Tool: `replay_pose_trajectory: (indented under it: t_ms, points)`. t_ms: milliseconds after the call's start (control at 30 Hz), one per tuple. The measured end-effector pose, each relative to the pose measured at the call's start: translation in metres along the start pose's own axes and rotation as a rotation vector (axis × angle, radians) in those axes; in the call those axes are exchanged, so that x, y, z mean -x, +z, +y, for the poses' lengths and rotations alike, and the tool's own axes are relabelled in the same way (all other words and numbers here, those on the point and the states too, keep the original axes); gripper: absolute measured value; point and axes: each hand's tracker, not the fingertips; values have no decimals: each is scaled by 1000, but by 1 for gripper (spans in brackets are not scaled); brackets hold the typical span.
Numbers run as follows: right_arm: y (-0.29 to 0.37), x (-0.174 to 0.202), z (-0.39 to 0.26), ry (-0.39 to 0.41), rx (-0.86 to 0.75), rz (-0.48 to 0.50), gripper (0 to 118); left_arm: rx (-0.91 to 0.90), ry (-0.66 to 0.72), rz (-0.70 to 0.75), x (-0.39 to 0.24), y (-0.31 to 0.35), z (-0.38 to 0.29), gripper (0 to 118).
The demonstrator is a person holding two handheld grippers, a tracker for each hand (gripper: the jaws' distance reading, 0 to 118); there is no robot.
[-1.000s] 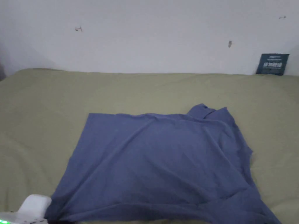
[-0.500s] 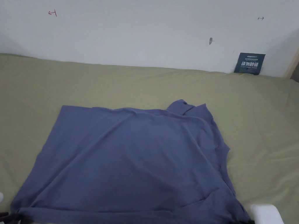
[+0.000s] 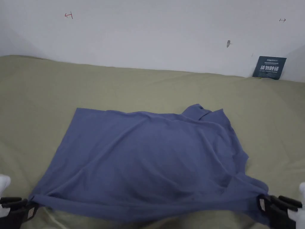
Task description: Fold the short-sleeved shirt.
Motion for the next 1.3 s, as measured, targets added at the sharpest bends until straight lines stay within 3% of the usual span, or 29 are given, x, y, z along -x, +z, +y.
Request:
replay_pose_trajectory:
  t_ms: [233, 467, 600, 733, 800, 833, 900, 933, 967, 1033, 1167, 1200, 1233, 1267, 1300]
  points:
    - [-53, -31, 62, -97, 100, 90, 10, 68, -18, -78, 27, -17, 61, 3]
    - [-120, -43, 102, -164, 205, 83, 10, 50, 107, -100, 60, -67, 115, 3]
    - [-147, -46, 108, -152, 256, 54, 10, 126, 60, -59, 60, -101, 132, 3]
    - [-158, -55, 108, -256, 269, 54, 10, 131, 19, -23, 63, -123, 144, 3]
    - [-160, -59, 109, -268, 242, 67, 11, 120, 30, -3, 64, -126, 145, 13]
    - [-160, -60, 110, -275, 222, 74, 25, 111, 46, 50, 65, -125, 146, 21]
    - [-145, -62, 113, -303, 124, 47, 74, 75, 86, 116, 69, -114, 146, 26]
    - [-136, -64, 114, -323, 72, 63, 80, 46, 105, 127, 70, -105, 144, 33]
    - [-124, -65, 116, -330, 28, 79, 80, 7, 124, 132, 70, -93, 142, 42]
    - [-101, -56, 120, -265, -14, 40, 80, -66, 128, 136, 66, -64, 137, 57]
    - [-48, -10, 108, -29, -127, -80, 78, -303, 70, 189, 22, -2, 114, 57]
    - [-38, 5, 100, 5, -149, -109, 72, -333, 70, 211, 6, 10, 104, 57]
    - [-27, 17, 91, 22, -160, -116, 54, -372, 76, 224, -8, 19, 94, 54]
    - [-16, 31, 82, 41, -177, -127, 33, -388, 86, 232, -25, 26, 84, 44]
    - [-10, 40, 70, 43, -178, -129, 10, -409, 93, 246, -42, 32, 73, 23]
